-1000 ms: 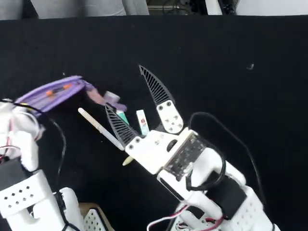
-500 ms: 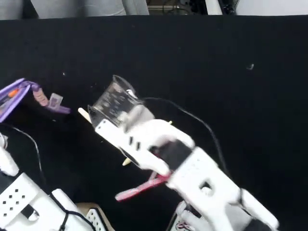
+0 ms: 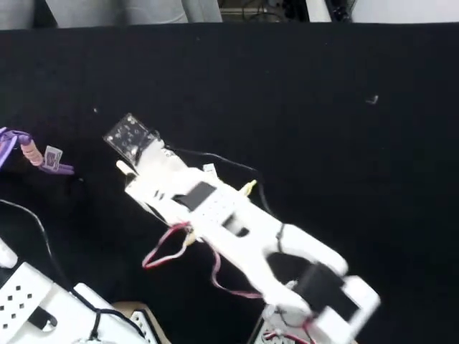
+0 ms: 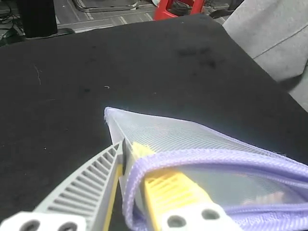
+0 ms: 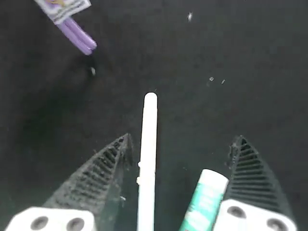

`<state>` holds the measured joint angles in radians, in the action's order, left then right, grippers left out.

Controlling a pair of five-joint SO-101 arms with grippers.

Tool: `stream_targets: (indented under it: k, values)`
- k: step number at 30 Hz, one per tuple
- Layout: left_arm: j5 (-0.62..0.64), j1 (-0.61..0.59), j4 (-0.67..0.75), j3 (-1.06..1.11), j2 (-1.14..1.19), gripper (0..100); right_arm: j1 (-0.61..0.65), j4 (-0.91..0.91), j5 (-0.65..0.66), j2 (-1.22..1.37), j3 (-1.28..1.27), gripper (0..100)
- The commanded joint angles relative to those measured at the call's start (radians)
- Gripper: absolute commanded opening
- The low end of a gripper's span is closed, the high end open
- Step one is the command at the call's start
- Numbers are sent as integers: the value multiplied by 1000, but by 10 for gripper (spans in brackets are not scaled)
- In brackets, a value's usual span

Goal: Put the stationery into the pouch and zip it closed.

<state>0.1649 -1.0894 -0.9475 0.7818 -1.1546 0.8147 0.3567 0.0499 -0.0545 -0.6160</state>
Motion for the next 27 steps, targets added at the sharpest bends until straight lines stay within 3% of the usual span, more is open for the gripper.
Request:
stream_targets:
  k: [1,17,27]
  values:
    - [9,-8,28,-13,-9,29,-11,40,-34,143,166,314]
    - [6,-10,23,-13,-9,29,-15,664,-32,771,1026,313]
    - [8,-10,21,-12,-9,29,-15,974,-32,1063,1532,95]
